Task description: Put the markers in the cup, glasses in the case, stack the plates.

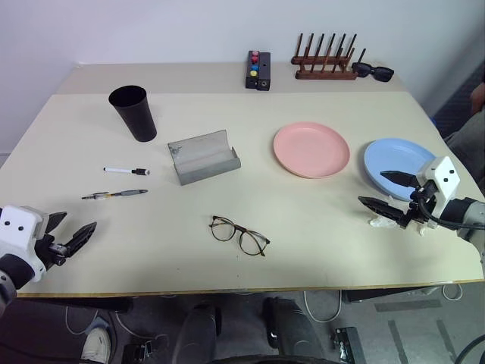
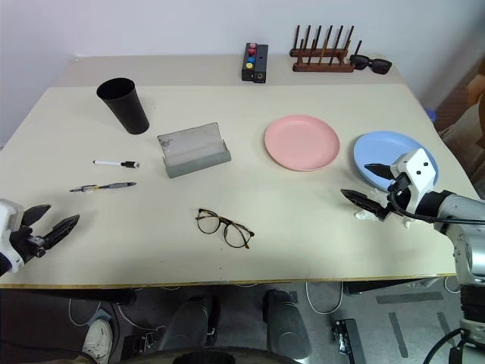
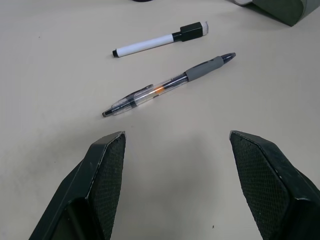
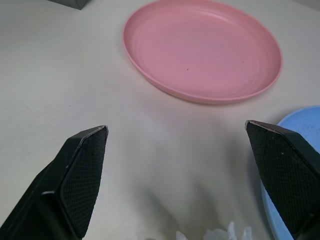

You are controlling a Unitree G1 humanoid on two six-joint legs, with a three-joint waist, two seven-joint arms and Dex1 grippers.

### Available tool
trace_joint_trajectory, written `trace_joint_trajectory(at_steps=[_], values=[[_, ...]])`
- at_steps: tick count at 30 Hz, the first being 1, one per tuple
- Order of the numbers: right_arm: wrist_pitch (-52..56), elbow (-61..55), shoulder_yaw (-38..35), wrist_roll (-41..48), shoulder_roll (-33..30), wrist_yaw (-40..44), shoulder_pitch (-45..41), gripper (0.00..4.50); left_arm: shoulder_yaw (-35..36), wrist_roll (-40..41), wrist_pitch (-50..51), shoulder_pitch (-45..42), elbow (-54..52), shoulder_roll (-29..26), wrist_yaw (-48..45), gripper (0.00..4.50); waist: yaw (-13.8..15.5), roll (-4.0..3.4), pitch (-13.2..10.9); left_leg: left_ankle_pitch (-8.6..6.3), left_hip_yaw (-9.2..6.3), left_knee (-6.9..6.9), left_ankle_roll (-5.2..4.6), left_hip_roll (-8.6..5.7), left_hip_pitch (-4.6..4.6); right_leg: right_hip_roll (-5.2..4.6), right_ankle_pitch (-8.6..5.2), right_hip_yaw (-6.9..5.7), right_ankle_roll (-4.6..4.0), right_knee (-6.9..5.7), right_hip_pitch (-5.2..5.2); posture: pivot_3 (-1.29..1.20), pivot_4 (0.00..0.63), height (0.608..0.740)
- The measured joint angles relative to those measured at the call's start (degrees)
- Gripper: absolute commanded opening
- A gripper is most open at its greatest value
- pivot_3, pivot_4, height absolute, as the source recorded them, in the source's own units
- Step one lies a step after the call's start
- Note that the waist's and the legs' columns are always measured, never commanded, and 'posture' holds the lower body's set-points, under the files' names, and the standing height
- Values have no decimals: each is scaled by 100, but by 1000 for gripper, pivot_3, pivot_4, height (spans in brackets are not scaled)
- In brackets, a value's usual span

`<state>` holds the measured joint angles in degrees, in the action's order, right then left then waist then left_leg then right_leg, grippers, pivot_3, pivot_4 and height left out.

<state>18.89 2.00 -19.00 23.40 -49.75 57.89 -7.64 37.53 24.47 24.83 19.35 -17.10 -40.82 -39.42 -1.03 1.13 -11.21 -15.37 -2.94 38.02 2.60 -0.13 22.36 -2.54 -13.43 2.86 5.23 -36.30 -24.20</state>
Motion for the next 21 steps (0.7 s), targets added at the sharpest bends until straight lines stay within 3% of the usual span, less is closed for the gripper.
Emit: trace_joint_trajectory(at_steps=[16,21], values=[[120,-214,7,5,3,-41,51,4500,-54,-10,-1,-214,2,-9,45,3343,1,0,0,0,0,0,0,0,0,0,0,0,0,0,0,0,150,735],[199,-311,103,9,101,-127,24,4500,-270,-35,12,-345,11,-319,-135,3343,5,0,0,0,0,0,0,0,0,1,0,0,0,0,0,0,150,735]])
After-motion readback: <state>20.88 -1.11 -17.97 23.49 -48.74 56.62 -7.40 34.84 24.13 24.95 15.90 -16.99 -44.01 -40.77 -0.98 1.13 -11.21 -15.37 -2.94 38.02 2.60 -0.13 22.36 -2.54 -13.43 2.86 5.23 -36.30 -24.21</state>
